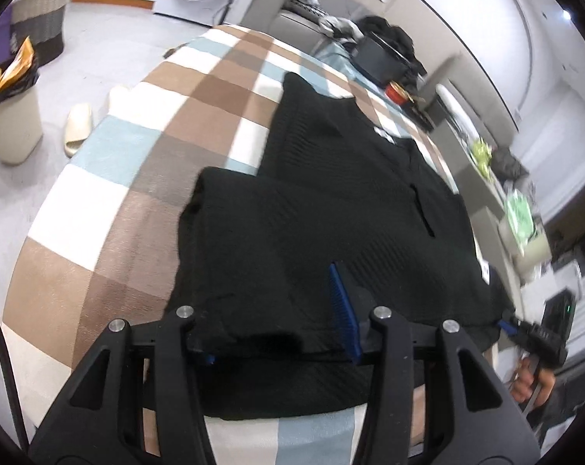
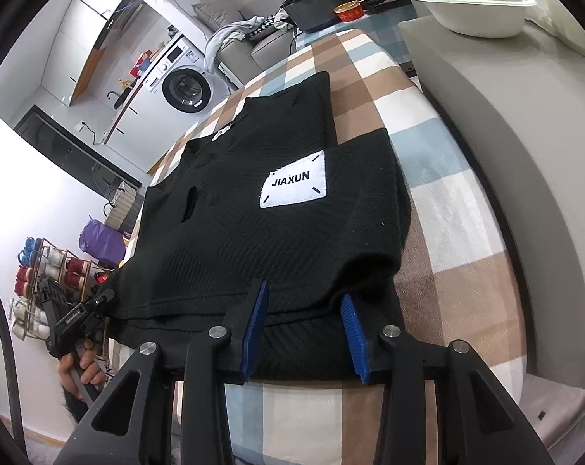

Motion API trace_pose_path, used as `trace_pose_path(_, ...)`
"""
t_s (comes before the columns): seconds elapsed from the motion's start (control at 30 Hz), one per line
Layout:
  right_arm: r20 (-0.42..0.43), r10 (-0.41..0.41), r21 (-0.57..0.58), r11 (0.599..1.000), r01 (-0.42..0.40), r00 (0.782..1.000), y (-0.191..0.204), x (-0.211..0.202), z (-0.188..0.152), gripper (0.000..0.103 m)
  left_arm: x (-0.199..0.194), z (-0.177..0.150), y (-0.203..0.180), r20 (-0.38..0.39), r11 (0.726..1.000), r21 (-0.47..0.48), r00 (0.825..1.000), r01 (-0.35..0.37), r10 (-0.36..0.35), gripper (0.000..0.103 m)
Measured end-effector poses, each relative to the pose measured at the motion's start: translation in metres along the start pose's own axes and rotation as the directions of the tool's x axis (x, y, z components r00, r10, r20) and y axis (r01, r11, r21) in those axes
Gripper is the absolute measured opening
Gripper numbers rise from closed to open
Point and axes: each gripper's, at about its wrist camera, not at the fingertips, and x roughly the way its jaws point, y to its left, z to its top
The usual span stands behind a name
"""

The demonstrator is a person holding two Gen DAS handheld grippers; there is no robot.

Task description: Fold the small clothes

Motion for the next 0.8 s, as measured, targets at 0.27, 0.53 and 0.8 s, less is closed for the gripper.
trace_pose_path(0.27,0.069,0.022,0.134,0.991,-0.031,0.997,-0.021,0.016,0.01,0.03,0.012,0.016,0.017,0.045,0.996,-0.094,0.999,-0.007,0.011,0.016)
trace_pose_path(0.53,0.2,0.028,0.122,0.991,-0.053,0.979,-0.01,0.01,0.023,0.005,-0.003,0.038,0.006,0.169,0.999,-0.044,0.986,0.016,-0.008,0.001)
trace_pose_path(0.8,0.326,0.053,0.053,0.996,-0.074,0.944,0.02,-0.003,0.072,0.005,-0.002,0.088,-0.017,0.245,0.999,0.006,0.968,0.045,-0.045,0.001)
